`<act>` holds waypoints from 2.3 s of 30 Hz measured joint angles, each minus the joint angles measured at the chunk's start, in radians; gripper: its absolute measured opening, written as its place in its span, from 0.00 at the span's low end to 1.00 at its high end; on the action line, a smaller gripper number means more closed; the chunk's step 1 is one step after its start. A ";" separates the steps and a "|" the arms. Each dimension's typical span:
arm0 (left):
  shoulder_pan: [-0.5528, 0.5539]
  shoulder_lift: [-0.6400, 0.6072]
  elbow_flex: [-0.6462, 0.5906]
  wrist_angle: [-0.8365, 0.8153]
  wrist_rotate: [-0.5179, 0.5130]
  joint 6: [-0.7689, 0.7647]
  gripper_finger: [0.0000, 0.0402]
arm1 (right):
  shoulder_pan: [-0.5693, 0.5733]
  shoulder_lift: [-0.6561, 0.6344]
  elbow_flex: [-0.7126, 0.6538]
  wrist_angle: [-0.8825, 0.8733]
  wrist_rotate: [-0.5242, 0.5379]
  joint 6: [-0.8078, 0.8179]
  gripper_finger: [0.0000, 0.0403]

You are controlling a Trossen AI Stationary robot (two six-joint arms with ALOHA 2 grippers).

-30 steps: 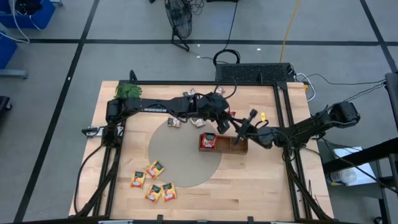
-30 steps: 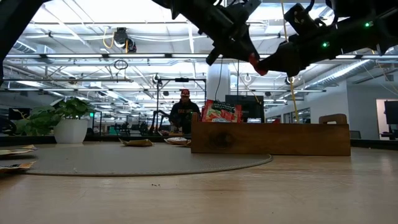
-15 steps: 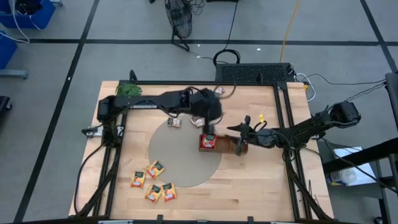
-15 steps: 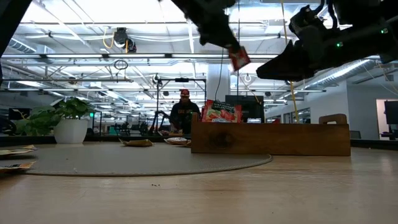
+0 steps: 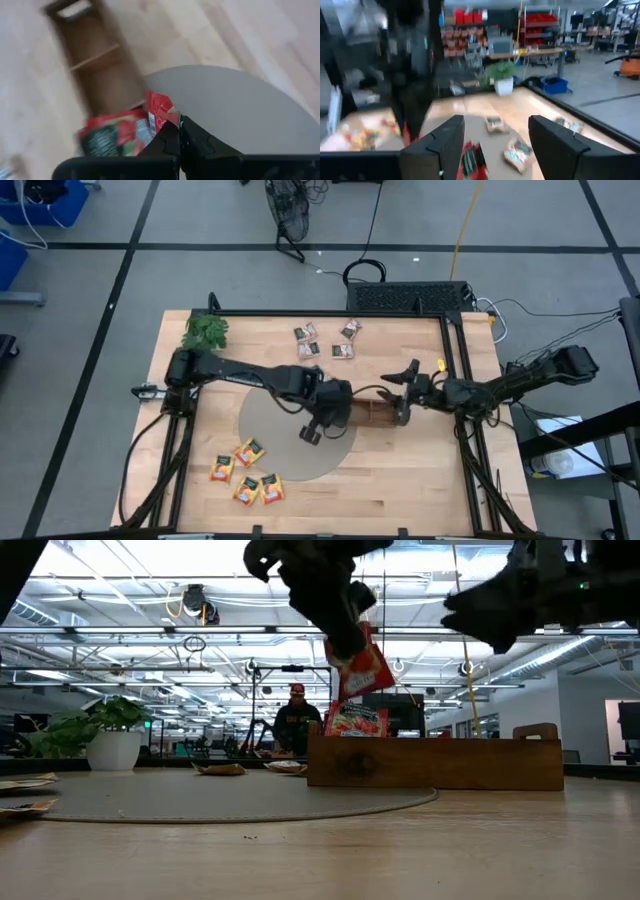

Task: Pick & Place Tea
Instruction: Put the red tea bag into the left section of the wooden organizer

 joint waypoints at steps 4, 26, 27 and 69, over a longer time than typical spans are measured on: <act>0.020 0.030 0.001 0.009 0.025 0.033 0.01 | 0.000 -0.066 -0.069 0.042 -0.001 0.035 0.49; 0.130 0.069 0.001 -0.032 0.184 0.041 0.01 | 0.000 -0.095 -0.137 0.044 -0.001 0.042 0.49; 0.130 0.076 0.001 -0.035 0.187 0.040 0.01 | 0.000 -0.095 -0.137 0.044 -0.001 0.042 0.49; 0.132 0.161 0.002 -0.039 0.141 -0.129 0.33 | 0.000 -0.091 -0.138 0.037 0.000 0.046 0.49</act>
